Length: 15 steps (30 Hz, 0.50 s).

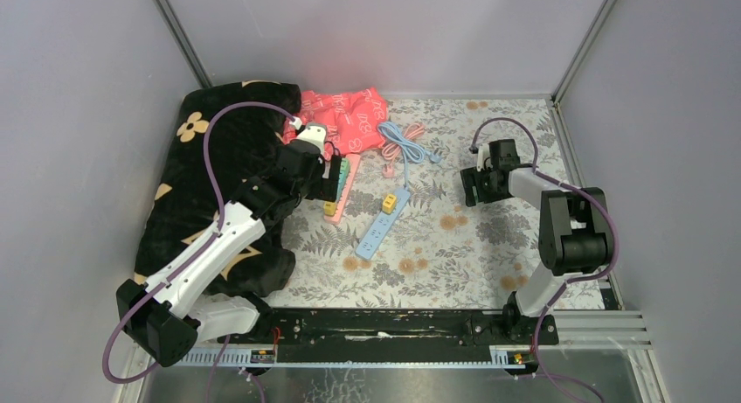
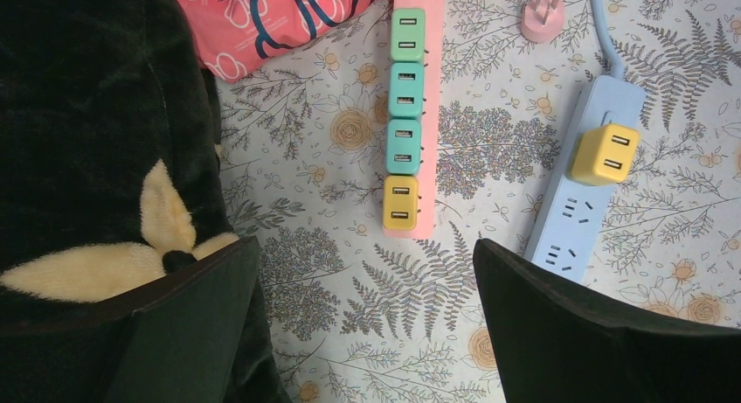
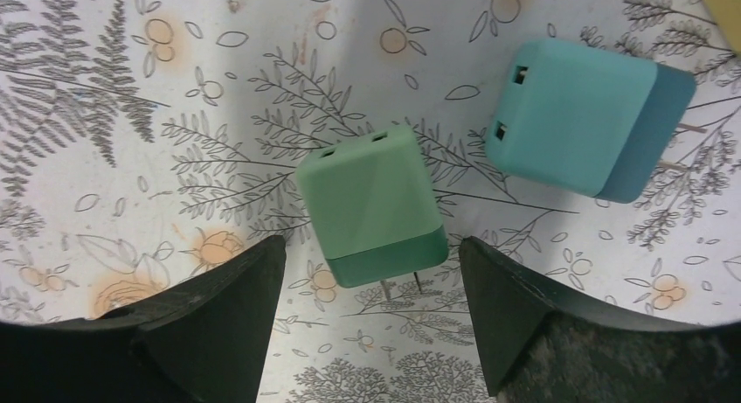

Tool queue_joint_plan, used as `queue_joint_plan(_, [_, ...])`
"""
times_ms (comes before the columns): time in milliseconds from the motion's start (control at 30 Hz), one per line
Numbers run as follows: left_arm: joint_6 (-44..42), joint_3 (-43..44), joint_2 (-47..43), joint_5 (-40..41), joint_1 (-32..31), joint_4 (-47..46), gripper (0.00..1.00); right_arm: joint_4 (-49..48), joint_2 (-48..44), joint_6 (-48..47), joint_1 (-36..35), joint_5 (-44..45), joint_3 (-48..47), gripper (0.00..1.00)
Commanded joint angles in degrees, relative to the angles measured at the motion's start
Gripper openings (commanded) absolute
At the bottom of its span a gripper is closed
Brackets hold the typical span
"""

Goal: Insert the plug
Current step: Adjust the plug at the center of the board, then pick up the plug from the center of the board.

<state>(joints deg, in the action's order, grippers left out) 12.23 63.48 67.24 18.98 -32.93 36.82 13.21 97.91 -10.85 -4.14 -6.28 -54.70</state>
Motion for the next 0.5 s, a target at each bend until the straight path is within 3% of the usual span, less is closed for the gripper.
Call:
queue_joint_plan(0, [-0.7,-0.9,-0.2,-0.2,0.5,-3.3,1.0,-2.7,1.1,-4.7,-0.3,3.4,0.5,0.8])
queue_joint_plan(200, [-0.7,-0.8,-0.4,-0.3,0.6,-3.3,1.0,-3.0,3.0,-7.5,-0.3,-1.6,0.2,0.78])
queue_joint_plan(467, [-0.7,-0.7,-0.3,-0.8,0.7,-3.2,1.0,-2.3,3.8,-7.5,-0.4,-5.5,0.3,0.64])
